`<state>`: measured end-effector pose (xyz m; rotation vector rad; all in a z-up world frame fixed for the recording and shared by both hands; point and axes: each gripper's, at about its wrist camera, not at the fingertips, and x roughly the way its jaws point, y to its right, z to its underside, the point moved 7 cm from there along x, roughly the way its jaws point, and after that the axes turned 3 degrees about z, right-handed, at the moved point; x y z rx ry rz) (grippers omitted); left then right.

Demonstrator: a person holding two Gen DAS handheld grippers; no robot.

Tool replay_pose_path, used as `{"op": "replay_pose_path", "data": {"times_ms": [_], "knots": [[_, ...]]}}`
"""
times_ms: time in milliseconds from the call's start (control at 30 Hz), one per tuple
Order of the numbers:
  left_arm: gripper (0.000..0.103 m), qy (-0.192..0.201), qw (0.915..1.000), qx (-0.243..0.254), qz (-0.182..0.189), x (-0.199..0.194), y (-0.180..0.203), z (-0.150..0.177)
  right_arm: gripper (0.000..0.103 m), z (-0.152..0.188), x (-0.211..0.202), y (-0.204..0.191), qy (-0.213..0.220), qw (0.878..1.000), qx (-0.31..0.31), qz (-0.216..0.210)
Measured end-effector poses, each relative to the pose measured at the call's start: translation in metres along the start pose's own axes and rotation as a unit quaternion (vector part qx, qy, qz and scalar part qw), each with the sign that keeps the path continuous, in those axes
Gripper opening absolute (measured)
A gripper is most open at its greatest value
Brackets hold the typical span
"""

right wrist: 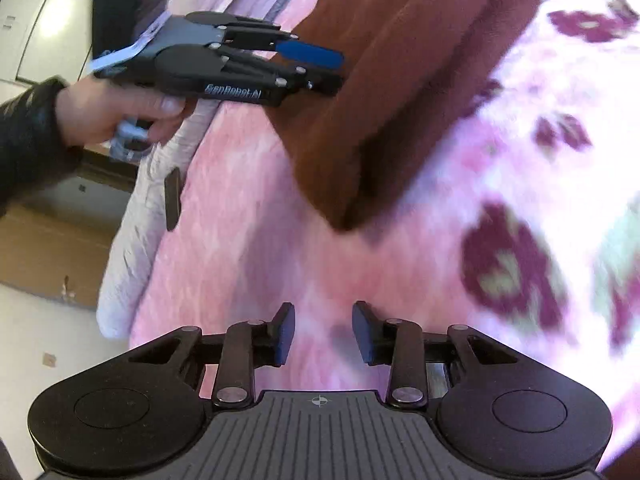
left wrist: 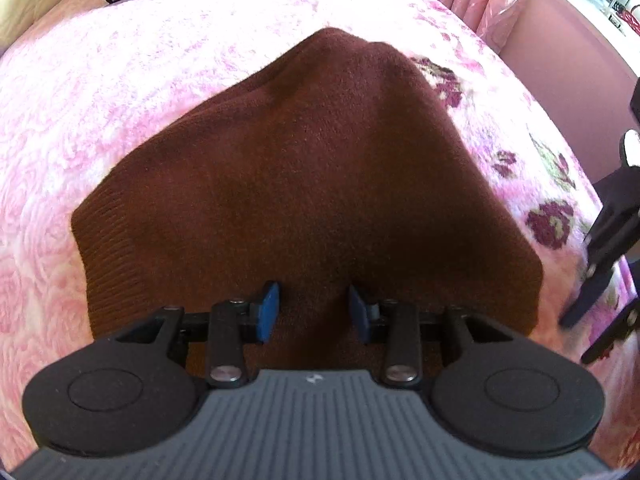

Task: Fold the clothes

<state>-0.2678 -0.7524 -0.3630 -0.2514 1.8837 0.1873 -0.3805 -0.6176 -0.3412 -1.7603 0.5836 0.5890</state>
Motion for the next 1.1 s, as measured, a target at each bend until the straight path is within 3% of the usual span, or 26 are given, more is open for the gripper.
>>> {"op": "replay_pose_path", "data": {"times_ms": [133, 300, 433, 567, 633, 767, 933, 1100], "knots": [[0.030, 0.026, 0.9994, -0.009, 0.020, -0.026, 0.018, 0.005, 0.037, -0.019, -0.036, 0.000, 0.053, 0.997, -0.004, 0.050], [0.030, 0.027, 0.9991, -0.003, 0.034, -0.024, 0.050, 0.022, 0.037, -0.073, -0.017, 0.005, 0.056, 0.986, -0.099, 0.118], [0.031, 0.031, 0.9989, -0.017, 0.032, -0.012, 0.055, 0.027, 0.038, -0.118, 0.000, 0.009, 0.054, 0.968, -0.177, 0.172], [0.032, 0.037, 0.9981, -0.028, 0.039, -0.017, 0.049, 0.029, 0.037, -0.157, 0.019, 0.015, 0.044, 0.939, -0.253, 0.229], [0.032, 0.037, 0.9979, -0.031, 0.042, -0.018, 0.049, 0.028, 0.035, -0.165, 0.013, 0.027, 0.051, 0.934, -0.243, 0.257], [0.032, 0.054, 0.9955, -0.063, 0.046, -0.031, 0.040, 0.027, 0.035, -0.167, -0.003, 0.030, 0.061, 0.936, -0.200, 0.285], [0.032, 0.054, 0.9919, -0.114, 0.013, -0.027, -0.011, 0.041, 0.035, -0.182, -0.006, -0.010, 0.106, 0.926, -0.232, 0.277], [0.033, 0.048, 0.9854, -0.161, -0.023, -0.019, -0.066, 0.057, 0.035, -0.203, 0.000, 0.024, 0.100, 0.931, -0.188, 0.297]]}}
